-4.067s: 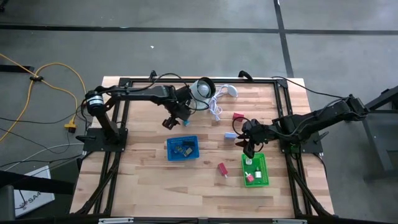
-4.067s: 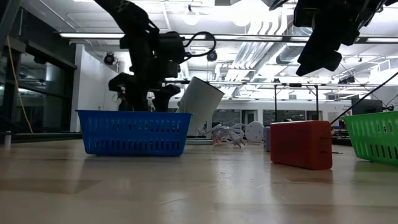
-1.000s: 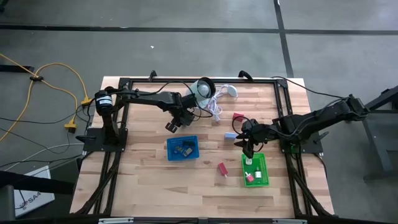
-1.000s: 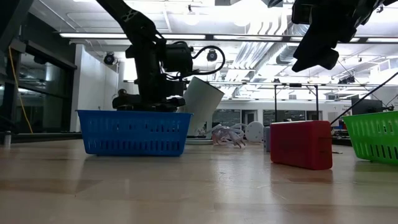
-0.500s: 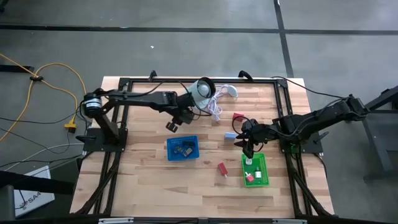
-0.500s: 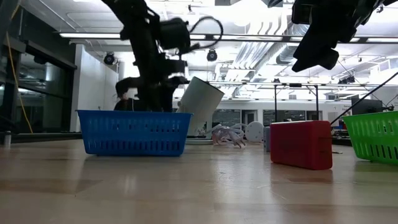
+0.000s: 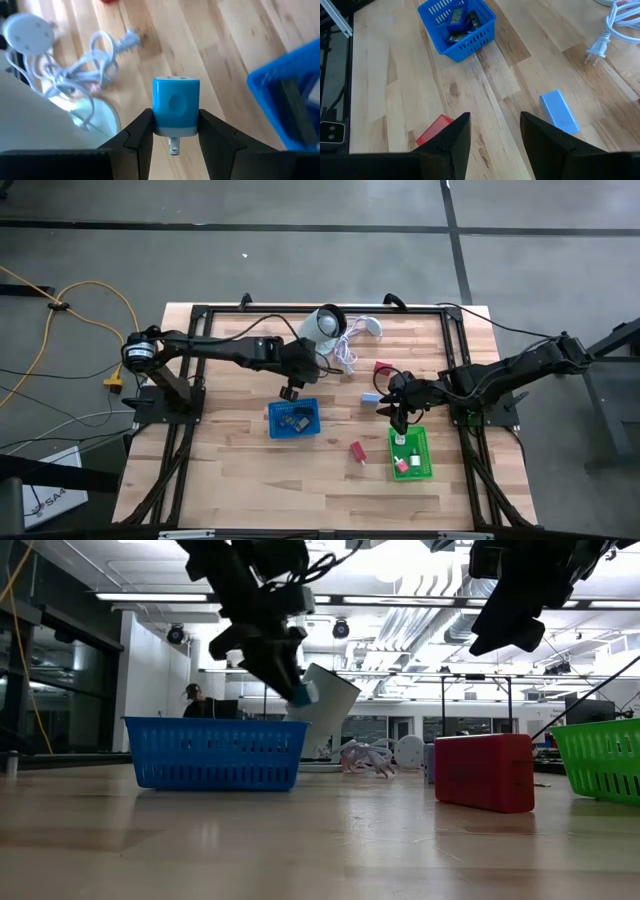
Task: Pick & Place Office items
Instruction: Put the blue charger adapter into the green bin
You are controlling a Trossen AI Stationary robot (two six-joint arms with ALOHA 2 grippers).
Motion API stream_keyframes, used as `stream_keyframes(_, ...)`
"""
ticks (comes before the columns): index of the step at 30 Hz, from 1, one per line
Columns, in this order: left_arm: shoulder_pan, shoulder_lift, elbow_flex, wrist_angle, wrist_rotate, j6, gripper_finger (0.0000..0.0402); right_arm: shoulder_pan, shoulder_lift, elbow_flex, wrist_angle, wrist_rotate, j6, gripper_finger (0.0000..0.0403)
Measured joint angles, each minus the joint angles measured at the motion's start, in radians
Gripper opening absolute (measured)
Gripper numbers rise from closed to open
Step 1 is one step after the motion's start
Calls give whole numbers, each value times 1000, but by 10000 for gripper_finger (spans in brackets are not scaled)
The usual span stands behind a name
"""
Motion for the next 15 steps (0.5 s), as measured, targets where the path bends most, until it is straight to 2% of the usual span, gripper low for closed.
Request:
stream_keyframes(6,-57,0,0,64,0,-13,124,0,0,0,0,0,0,158)
stream_keyframes(15,-122,0,0,73,0,-65,124,0,0,0,0,0,0,158)
